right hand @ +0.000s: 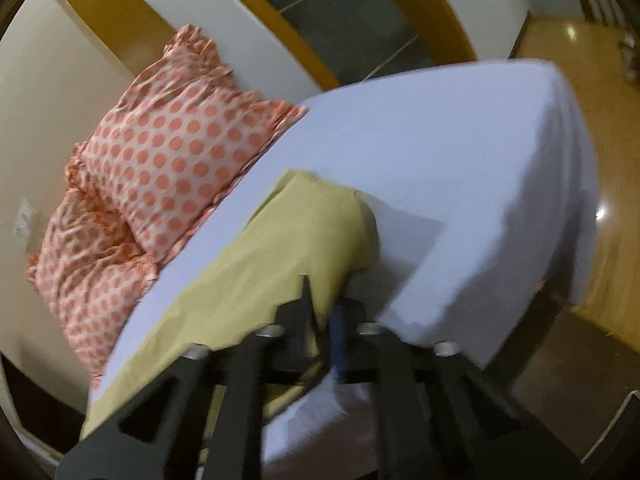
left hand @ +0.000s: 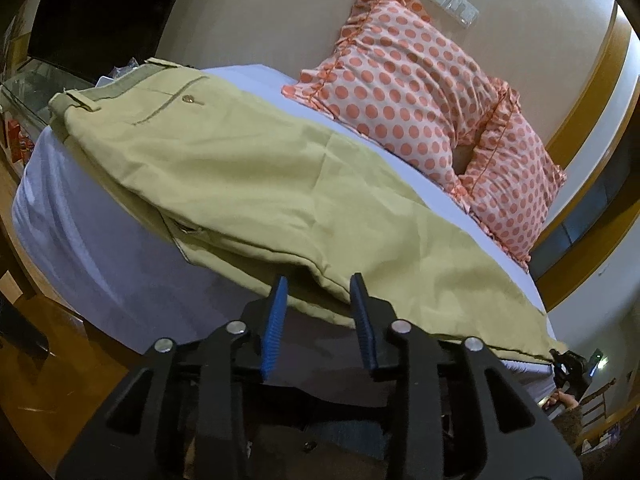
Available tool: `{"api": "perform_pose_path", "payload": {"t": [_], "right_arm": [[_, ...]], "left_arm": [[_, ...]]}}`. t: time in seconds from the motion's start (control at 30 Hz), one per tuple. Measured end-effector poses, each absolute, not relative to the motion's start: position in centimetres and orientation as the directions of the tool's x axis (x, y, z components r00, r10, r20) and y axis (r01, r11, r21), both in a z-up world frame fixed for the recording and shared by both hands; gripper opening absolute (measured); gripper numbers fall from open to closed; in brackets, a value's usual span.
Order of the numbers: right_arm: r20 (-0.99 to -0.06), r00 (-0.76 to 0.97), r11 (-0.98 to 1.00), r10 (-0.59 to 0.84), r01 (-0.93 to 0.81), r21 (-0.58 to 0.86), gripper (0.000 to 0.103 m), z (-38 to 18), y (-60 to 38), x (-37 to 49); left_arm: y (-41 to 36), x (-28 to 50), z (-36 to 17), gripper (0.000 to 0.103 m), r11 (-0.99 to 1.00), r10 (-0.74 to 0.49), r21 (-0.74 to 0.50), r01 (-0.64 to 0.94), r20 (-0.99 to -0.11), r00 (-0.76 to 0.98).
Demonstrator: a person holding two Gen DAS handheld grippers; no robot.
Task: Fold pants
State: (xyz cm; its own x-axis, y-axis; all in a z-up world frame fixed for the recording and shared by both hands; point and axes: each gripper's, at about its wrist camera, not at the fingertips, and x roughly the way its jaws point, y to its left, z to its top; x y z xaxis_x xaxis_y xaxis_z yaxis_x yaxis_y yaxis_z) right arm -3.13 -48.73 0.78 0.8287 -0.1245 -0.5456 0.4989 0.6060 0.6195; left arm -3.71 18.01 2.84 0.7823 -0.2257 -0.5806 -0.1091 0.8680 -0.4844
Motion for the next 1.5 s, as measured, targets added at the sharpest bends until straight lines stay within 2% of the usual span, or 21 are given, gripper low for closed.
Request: {"api": "perform_pose_path", "payload": {"t": [0.07, 0.13, 0.23, 0.33, 0.43, 0.5, 0.57, 0.63, 0.67, 0.7, 0.77, 0.97, 1.07, 1.23, 1.37, 1.5], "right_arm": [[-0.507, 0.854, 0.652, -0.121, 0.453, 0.608, 0.004, 2.5, -47.6, -2.2], [-0.456, 0.886, 0.720, -0.082, 0.369, 0.587, 0.004, 4.9, -45.3, -0.7], [-0.356, 0.929, 0.800, 0.102, 0.136, 0.584, 0.004, 9.2, -38.9, 3.1], [-0.292, 0.878, 0.797, 0.380, -0.150, 0.585, 0.004, 11.8, -29.3, 7.1], [-0.316, 0.735, 0.741, 0.599, -0.360, 0.568, 0.004, 11.5, -19.4, 9.6], [-0.450, 0.566, 0.718, 0.691, -0.468, 0.515, 0.005, 9.6, -11.9, 10.6], [-0.553, 0.458, 0.716, 0.696, -0.499, 0.489, 0.014, 7.9, -8.1, 10.4], [-0.573, 0.446, 0.723, 0.688, -0.494, 0.484, 0.040, 7.1, -7.7, 9.6], [-0.559, 0.483, 0.738, 0.674, -0.471, 0.483, 0.071, 7.1, -8.6, 9.2], [-0.542, 0.520, 0.751, 0.660, -0.449, 0.484, 0.086, 7.4, -9.6, 9.0], [-0.514, 0.591, 0.778, 0.622, -0.393, 0.490, 0.086, 8.1, -12.2, 8.7], [-0.545, 0.625, 0.808, 0.559, -0.263, 0.528, 0.087, 6.8, -15.8, 9.3], [-0.552, 0.613, 0.801, 0.565, -0.247, 0.545, 0.087, 5.9, -15.7, 9.6], [-0.558, 0.599, 0.800, 0.575, -0.269, 0.536, 0.087, 5.4, -15.0, 9.5], [-0.559, 0.591, 0.796, 0.582, -0.273, 0.540, 0.087, 4.9, -14.7, 9.4], [-0.548, 0.600, 0.794, 0.583, -0.278, 0.541, 0.087, 4.9, -15.2, 8.9]], "left_arm": [[18.3, -4.1, 3.0, 0.039, 0.869, -0.223, -0.485, -0.102, -0.567, 0.793], [18.7, -4.5, 2.9, 0.047, 0.871, -0.213, -0.480, -0.104, -0.560, 0.800], [19.0, -5.1, 2.7, 0.056, 0.868, -0.210, -0.486, -0.103, -0.547, 0.810], [18.6, -5.7, 2.7, 0.065, 0.871, -0.220, -0.485, -0.081, -0.531, 0.818], [17.5, -6.1, 2.8, 0.071, 0.888, -0.233, -0.457, -0.039, -0.523, 0.820], [16.7, -6.2, 2.7, 0.073, 0.902, -0.246, -0.433, -0.007, -0.525, 0.815], [16.2, -6.1, 2.3, 0.074, 0.909, -0.255, -0.417, 0.010, -0.537, 0.804], [15.9, -5.6, 1.5, 0.075, 0.911, -0.264, -0.411, 0.017, -0.554, 0.790], [15.8, -5.3, 1.1, 0.075, 0.907, -0.277, -0.420, 0.023, -0.555, 0.784], [15.8, -5.1, 0.9, 0.075, 0.904, -0.285, -0.426, 0.027, -0.556, 0.781], [15.7, -4.2, 0.4, 0.075, 0.900, -0.296, -0.434, 0.031, -0.558, 0.775], [16.1, -2.5, 0.1, 0.076, 0.886, -0.305, -0.463, 0.024, -0.542, 0.783], [16.6, -2.2, 0.5, 0.078, 0.866, -0.319, -0.500, 0.009, -0.539, 0.780], [19.0, -2.3, 2.2, 0.078, 0.842, -0.261, -0.538, -0.050, -0.487, 0.833], [22.9, -0.3, 2.3, 0.076, 0.784, -0.178, -0.592, -0.186, -0.502, 0.846], [28.4, 0.8, 1.5, 0.067, 0.614, -0.149, -0.731, -0.299, -0.479, 0.865]]}}
